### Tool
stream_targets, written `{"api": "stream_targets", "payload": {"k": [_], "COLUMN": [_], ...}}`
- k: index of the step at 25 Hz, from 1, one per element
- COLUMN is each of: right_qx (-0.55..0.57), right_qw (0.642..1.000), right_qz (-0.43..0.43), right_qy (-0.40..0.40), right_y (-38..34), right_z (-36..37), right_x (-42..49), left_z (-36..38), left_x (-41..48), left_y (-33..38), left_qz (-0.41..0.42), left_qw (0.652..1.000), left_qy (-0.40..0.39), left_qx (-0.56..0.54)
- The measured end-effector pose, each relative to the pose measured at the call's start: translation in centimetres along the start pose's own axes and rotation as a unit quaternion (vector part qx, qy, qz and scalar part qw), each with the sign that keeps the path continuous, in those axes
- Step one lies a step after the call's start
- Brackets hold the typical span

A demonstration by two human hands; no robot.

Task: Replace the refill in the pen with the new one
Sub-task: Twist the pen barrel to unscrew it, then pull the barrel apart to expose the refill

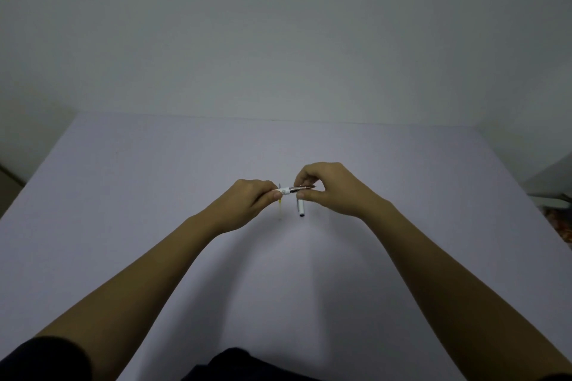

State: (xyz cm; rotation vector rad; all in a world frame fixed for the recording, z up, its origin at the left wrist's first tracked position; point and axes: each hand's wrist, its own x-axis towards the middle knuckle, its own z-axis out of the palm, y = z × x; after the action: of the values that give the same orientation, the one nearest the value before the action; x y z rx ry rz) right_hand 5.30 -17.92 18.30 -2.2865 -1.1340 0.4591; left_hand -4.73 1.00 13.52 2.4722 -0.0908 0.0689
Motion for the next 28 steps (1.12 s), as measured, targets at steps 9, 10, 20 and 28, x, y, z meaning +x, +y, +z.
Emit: {"api": "stream_targets", "payload": {"k": [9, 10, 20, 28], "right_qx": [0.031, 0.035, 0.340, 0.579], "right_qw": [0.999, 0.998, 0.930, 0.770], "right_qz": [0.021, 0.024, 0.078, 0.119], "right_qy": [0.035, 0.042, 0.113, 0.240], "right_y": [0.1, 0.1, 0.2, 2.2], "right_z": [0.0, 0.0, 0.3, 0.7], "right_x": [0.2, 0.2, 0.8, 2.8], "left_z": [0.0, 0.0, 0.6, 2.4], "left_x": [-0.1, 0.0, -0.9, -1.1], "left_y": [0.2, 0.1, -0.1, -1.3], "left_qz": [-0.015, -0.014, -0.074, -0.149], "left_qw": [0.999, 0.999, 0.982, 0.959], "left_qy": [0.033, 0.036, 0.088, 0.106], "left_qx": [-0.026, -0.027, -0.149, -0.217]}}
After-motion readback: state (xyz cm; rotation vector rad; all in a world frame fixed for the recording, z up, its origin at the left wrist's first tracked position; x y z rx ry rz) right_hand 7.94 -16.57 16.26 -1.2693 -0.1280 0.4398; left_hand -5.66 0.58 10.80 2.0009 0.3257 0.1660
